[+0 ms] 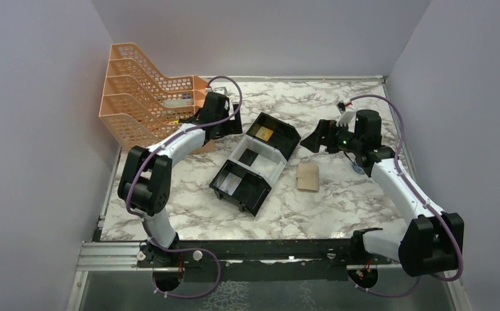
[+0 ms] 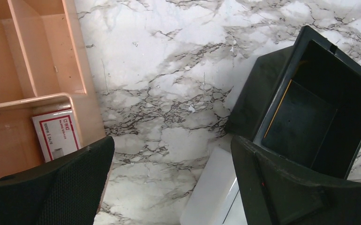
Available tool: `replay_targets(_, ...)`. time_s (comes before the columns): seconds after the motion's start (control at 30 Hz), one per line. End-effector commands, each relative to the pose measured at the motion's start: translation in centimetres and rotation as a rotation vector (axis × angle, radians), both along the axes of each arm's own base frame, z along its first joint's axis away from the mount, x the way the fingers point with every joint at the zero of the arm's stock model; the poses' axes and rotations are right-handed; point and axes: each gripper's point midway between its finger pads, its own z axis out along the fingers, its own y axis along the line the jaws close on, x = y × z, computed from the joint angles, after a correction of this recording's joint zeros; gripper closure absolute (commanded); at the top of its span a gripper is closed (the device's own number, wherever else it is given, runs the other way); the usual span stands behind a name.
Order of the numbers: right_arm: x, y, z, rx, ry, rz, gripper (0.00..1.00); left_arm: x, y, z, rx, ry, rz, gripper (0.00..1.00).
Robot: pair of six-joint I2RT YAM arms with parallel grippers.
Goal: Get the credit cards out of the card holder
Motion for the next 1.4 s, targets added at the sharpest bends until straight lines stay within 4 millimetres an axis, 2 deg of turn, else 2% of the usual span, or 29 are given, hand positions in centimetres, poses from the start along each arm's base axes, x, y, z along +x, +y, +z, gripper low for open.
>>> replay_targets(0.0, 0.1, 0.4, 0.4, 0.001, 0.001, 0.031, 0.01, -0.6, 1.7, -1.6, 0.027, 0.04, 0.078, 0.01)
replay_targets(0.2, -0.1, 0.8, -0.6, -0.002, 0.02, 0.077, 0.01, -2.4, 4.7, -3.4, 0.081, 0.069, 0.141, 0.01)
replay_targets(0.3, -0.4, 1.2, -1.1, -0.001, 0.033, 0.123, 0.0, -3.4, 6.1, -3.2, 0.104, 0.067, 0.17, 0.01)
replay_targets(0.47, -0.4, 1.5, -2.4, -0.014, 0.068, 0.169, 0.03, -4.6, 7.0, -2.7, 0.109, 0.052, 0.178, 0.01)
replay_targets(0.53, -0.3, 1.7, -2.7, -0.013, 0.078, 0.187, 0.03, -4.8, 6.7, -2.1, 0.085, 0.025, 0.158, 0.01)
replay_targets(0.63, -0.3, 2.0, -2.5, -0.004, 0.058, 0.216, 0.04, -5.1, 5.2, -1.0, 0.022, 0.01, 0.089, 0.01)
replay_targets(0.8, -0.3, 2.9, -1.1, 0.0, -0.047, 0.264, 0.05, -5.7, 2.6, 2.0, -0.063, -0.048, -0.035, 0.01)
replay_targets(1.0, -0.9, 5.7, -0.3, -0.043, -0.14, 0.349, 0.13, -7.6, 0.8, 5.3, -0.149, -0.124, -0.127, 0.01)
replay_targets(1.17, -1.9, 8.2, -0.3, -0.133, -0.228, 0.397, 0.21, -9.5, 1.1, 6.8, -0.185, -0.181, -0.126, 0.01)
replay_targets(1.23, -2.4, 8.7, -0.2, -0.146, -0.266, 0.42, 0.27, -10.2, 1.5, 7.4, -0.196, -0.213, -0.109, 0.01)
replay_targets(1.37, -3.7, 10.4, 0.0, -0.142, -0.329, 0.487, 0.31, -11.6, 3.0, 8.2, -0.208, -0.274, -0.055, 0.01)
